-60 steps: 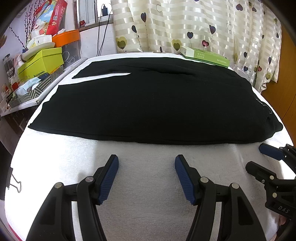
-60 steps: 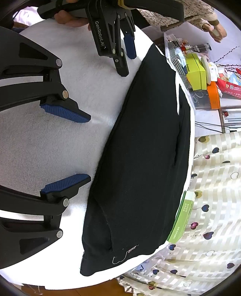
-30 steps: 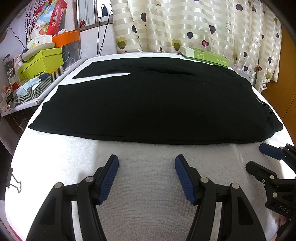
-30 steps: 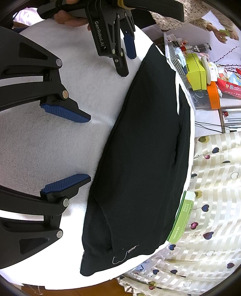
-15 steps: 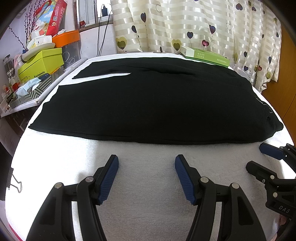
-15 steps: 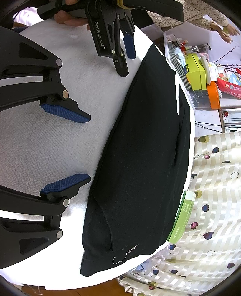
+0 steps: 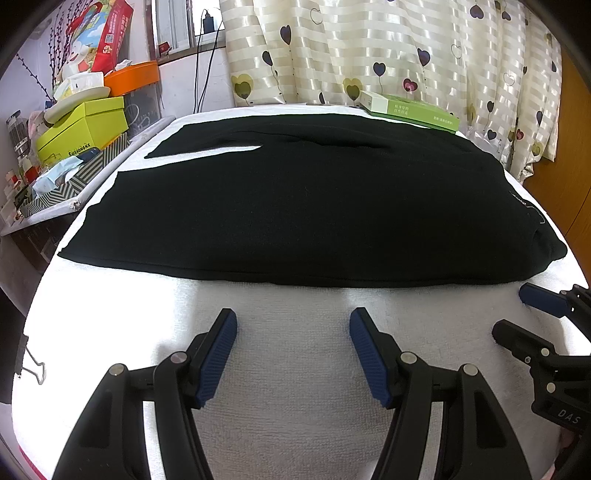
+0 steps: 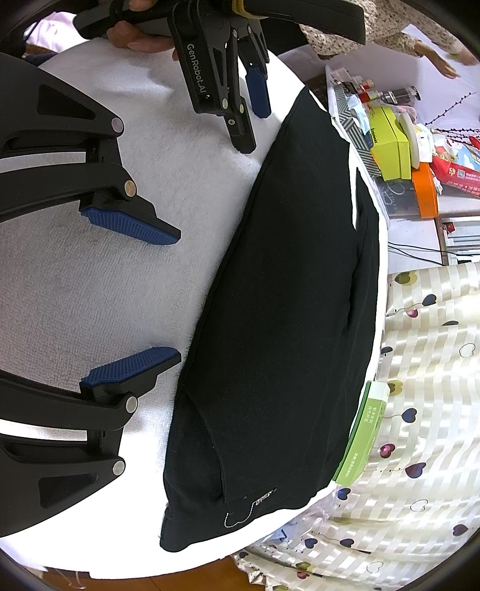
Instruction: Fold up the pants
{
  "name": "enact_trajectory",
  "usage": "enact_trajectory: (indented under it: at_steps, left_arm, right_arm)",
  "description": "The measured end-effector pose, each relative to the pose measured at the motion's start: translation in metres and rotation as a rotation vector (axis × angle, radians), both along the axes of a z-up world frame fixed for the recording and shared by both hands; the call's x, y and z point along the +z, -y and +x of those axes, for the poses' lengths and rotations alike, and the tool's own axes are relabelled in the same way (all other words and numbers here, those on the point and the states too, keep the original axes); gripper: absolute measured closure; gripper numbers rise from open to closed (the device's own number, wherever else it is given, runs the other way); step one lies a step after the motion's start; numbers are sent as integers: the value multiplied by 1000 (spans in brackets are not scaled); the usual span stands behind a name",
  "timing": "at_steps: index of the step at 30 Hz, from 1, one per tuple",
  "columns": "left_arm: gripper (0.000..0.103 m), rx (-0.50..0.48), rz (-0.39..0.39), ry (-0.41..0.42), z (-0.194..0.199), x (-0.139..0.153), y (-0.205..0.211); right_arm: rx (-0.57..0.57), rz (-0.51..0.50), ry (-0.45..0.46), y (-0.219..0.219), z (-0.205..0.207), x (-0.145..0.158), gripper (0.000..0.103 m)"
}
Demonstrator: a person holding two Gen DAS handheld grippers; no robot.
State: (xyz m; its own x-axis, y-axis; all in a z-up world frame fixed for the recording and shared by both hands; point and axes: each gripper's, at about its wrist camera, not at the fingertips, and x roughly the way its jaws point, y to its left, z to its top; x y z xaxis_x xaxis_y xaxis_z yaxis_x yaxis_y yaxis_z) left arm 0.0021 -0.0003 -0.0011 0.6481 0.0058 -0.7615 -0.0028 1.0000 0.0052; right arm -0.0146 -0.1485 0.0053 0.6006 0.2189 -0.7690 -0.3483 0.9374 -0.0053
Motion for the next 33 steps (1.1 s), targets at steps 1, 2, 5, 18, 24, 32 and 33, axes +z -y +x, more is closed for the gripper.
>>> enact_trajectory:
  at_steps: [1,2,5,18,24,32,33]
  left_arm:
    - [36,0,0,0,0,0,0]
    - [36,0,1,0,0,0,0]
    - [36,0,0,0,0,0,0]
    - [36,1,2,0,0,0,0]
    - [36,0,1,0,0,0,0]
    - [37,1,3,-1,-1,0,-4]
    - [37,1,2,-1,0,0,-5]
  right_arm:
    - [0,0,0,0,0,0,45]
    - [0,0,0,0,0,0,44]
    - [0,0,0,0,0,0,45]
    - [0,1,0,0,0,-1,44]
    - [0,1,0,0,0,-1,44]
    - [0,-1,0,0,1,0,44]
    - [0,-1,0,0,1,0,44]
